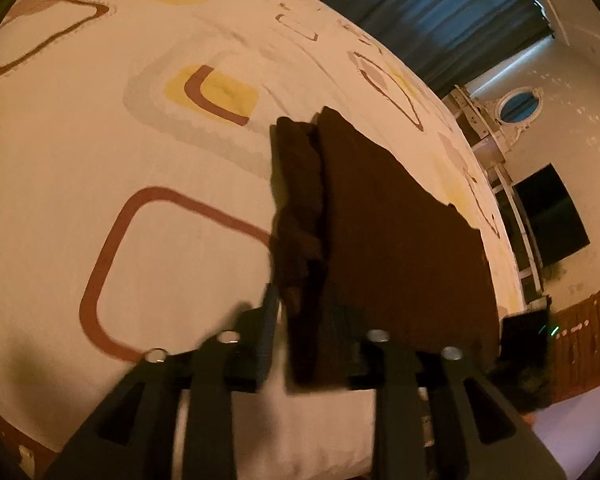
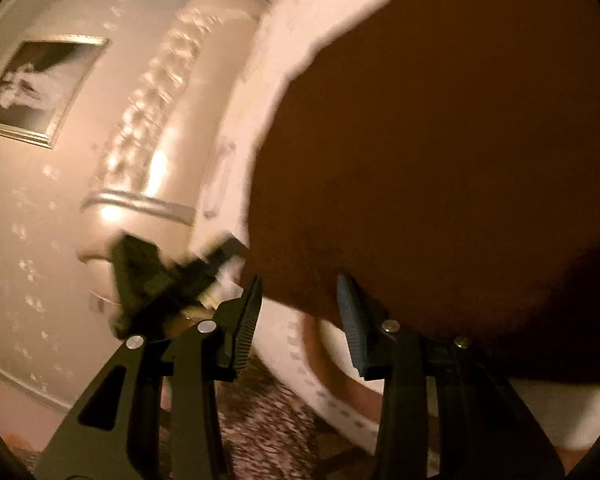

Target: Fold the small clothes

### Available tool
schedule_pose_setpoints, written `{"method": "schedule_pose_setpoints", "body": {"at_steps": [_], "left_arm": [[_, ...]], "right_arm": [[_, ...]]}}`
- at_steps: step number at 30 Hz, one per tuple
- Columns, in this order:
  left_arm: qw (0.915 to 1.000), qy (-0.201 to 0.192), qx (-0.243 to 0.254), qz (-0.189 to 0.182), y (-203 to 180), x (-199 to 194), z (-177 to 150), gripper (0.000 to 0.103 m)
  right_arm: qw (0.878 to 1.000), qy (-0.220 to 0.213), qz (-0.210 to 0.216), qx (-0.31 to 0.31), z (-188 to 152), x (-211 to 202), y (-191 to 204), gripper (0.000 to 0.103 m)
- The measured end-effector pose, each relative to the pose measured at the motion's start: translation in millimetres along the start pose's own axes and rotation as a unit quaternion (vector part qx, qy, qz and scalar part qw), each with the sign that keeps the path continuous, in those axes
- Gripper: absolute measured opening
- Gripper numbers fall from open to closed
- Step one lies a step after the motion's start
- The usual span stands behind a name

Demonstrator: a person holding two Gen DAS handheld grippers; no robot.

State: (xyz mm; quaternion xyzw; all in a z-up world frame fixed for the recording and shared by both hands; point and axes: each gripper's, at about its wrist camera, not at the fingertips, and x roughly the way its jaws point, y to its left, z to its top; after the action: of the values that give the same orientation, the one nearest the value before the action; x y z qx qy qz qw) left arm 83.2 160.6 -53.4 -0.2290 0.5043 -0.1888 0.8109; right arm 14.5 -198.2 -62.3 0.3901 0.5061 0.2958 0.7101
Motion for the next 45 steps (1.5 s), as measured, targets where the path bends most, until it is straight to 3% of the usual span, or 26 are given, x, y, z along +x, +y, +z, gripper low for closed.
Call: {"method": "schedule_pose_setpoints", "body": {"at_steps": [6,11,18,21,23,25,27,29,32,36,45], "left_arm": [[0.9991,0.018,-0.035,-0.014,9,27,37,0.046],[0.9988,0.032,-0.026,-0.027,-1,55,66,0.067],[0.999,0.04,-0.008,-0.017,-11,85,99,0.069],[0.999,0.044,0.009,0.003,-18,90,101,0.055],[0.998,0.049,0.034,0.02,-25,95,102,0.038],[0.9968,0.055,0.047,0.033,-31,97,100,0.033],[0.996,0.064,0.054,0.03,-35,99,100,0.018],[0.9956,0.072,0.048,0.035,-37,101,100,0.017],[0.9954,0.08,0.029,0.044,-37,100,104,0.015],[0.9943,0.086,0.023,0.059,-48,93,106,0.013],[0.992,0.08,0.049,0.085,-134,75,102,0.013]], "right_arm": [[1.0,-0.016,0.01,-0.004,0,-24,3,0.045],[0.999,-0.044,-0.013,-0.018,-2,-45,1,0.047],[0.997,-0.045,-0.038,-0.053,-9,-32,14,0.048],[0.997,-0.051,-0.038,-0.049,-5,-33,12,0.048],[0.996,-0.065,-0.047,-0.05,-4,-37,10,0.049],[0.994,-0.078,-0.059,-0.054,-3,-41,10,0.049],[0.99,-0.104,-0.074,-0.055,-2,-46,11,0.054],[0.988,-0.126,-0.078,-0.052,0,-51,10,0.059],[0.99,-0.106,-0.079,-0.045,-2,-42,2,0.059],[0.987,-0.093,-0.104,-0.079,-7,-35,-2,0.059],[0.991,-0.088,-0.083,-0.052,-12,-65,-13,0.059]]}}
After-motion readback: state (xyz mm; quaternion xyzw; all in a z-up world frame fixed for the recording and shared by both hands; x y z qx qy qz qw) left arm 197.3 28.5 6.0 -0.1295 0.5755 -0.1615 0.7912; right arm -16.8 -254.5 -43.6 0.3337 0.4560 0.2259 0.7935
